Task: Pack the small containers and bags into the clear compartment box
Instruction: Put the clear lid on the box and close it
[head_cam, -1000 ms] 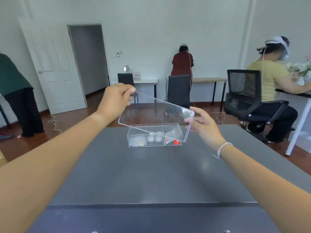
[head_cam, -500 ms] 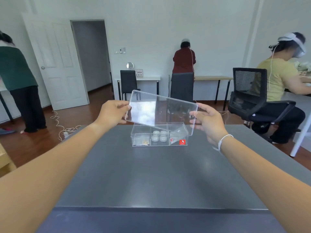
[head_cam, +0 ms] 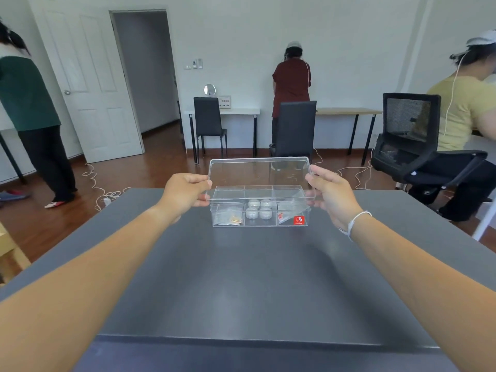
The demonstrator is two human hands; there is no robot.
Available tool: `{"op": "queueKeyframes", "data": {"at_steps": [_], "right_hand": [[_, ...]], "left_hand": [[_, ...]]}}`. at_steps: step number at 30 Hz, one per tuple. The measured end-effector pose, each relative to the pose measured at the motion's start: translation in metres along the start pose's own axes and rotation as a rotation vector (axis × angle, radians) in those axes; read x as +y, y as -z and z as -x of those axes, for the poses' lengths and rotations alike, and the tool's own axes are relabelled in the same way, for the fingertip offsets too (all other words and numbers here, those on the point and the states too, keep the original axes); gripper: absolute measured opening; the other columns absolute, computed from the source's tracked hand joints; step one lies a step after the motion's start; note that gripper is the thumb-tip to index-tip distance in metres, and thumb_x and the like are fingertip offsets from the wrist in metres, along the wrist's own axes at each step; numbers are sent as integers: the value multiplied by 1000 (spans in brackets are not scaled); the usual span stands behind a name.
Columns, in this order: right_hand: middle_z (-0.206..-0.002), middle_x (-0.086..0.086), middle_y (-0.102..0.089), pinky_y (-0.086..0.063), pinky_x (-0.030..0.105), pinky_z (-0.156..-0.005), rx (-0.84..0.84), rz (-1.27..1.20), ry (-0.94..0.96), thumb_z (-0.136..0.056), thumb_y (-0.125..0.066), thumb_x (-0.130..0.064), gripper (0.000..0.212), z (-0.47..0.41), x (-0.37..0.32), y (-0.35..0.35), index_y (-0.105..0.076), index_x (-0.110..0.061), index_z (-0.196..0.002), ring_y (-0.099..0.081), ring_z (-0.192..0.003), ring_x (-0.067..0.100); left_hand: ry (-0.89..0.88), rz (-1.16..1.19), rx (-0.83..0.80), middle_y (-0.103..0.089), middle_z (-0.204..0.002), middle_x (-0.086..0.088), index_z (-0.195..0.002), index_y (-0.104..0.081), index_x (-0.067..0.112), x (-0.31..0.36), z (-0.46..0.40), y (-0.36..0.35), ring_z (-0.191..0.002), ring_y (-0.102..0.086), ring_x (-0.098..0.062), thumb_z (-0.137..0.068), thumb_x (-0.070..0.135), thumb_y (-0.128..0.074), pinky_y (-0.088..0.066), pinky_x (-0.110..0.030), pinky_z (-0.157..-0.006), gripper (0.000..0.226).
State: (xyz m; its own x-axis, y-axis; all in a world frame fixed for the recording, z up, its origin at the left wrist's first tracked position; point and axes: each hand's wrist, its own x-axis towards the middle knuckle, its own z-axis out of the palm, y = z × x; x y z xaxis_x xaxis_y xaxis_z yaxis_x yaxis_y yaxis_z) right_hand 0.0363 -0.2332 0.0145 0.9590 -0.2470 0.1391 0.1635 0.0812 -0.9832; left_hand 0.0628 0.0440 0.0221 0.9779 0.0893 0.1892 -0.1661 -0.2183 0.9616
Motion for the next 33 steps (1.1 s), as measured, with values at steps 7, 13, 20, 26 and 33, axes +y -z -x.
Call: {"op": "queueKeyframes", "data": {"at_steps": [7, 13, 20, 26, 33], "right_hand": [[-86, -18, -61, -39, 18, -56, -38, 194, -24, -92, -49, -16, 43, -7, 15, 1, -47, -26, -134, -52, -58, 4], [-100, -3, -52, -35, 17, -58, -50, 213, -34, -93, -48, -17, 44, -11, 28, 3, -45, -21, -136, -44, -65, 2], [-108, -2, -53, -39, 1, -41, -8, 200, -4, -95, -47, -19, 38, -12, 39, 0, -50, -17, -132, -45, -68, 0], [-110, -5, -58, -40, 0, -43, 0, 187, 45, -96, -45, -23, 34, -6, 42, -1, -56, -20, -127, -52, -75, -1], [-116, -4, -53, -44, 3, -51, -23, 209, 93, -94, -48, -26, 26, 1, 47, 1, -55, -39, -115, -52, -77, 1]], "left_hand": [[-9, -52, 45, -62, -78, -1, -91, -67, 5, -12, -11, -8, -56, -57, -16, -84, 11, -61, -55, -17, -50, 12], [28, -164, 86, -63, -69, -2, -81, -68, 11, -18, -18, -11, -53, -56, -13, -82, 13, -60, -53, -14, -47, 9], [127, -187, 92, -62, -68, -7, -81, -66, 5, -21, -19, -12, -56, -57, -15, -79, 8, -60, -53, -23, -55, 7], [133, -169, 80, -63, -71, -6, -84, -66, 5, -23, -18, -13, -57, -56, -14, -80, 8, -59, -53, -19, -51, 9], [117, -154, 64, -63, -73, -4, -90, -68, 4, -24, -16, -16, -58, -54, -12, -82, 9, -56, -50, -12, -43, 15]]}}
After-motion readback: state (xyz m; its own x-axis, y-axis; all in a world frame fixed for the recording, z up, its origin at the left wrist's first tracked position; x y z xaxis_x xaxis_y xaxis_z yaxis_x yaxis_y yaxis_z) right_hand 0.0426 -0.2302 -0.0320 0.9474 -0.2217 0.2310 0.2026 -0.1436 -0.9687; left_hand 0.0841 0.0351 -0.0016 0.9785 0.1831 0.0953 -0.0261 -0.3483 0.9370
